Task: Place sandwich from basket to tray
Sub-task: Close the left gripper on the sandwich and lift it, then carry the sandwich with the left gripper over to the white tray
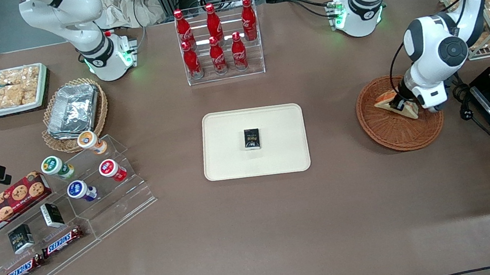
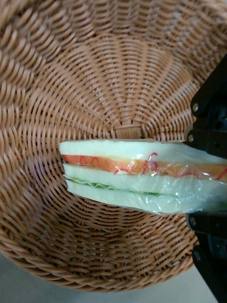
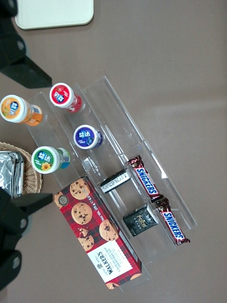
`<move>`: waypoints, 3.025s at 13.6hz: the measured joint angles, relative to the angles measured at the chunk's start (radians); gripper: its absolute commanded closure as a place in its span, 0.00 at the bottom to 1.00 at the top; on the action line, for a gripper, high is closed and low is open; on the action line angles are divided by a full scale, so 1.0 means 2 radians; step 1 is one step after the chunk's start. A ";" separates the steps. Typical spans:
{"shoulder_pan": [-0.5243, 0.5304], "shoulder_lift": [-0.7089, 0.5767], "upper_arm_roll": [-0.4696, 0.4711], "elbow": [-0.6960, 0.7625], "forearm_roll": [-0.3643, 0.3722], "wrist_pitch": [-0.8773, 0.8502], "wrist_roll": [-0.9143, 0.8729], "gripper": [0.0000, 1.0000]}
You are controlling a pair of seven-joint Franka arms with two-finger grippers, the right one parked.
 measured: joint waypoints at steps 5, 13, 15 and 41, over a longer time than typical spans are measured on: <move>-0.026 -0.079 -0.020 0.054 -0.007 -0.121 0.052 1.00; -0.089 -0.088 -0.062 0.164 -0.079 -0.245 0.214 1.00; -0.107 -0.067 -0.088 0.193 -0.079 -0.249 0.214 1.00; -0.161 0.212 -0.185 0.240 0.105 -0.039 0.130 0.00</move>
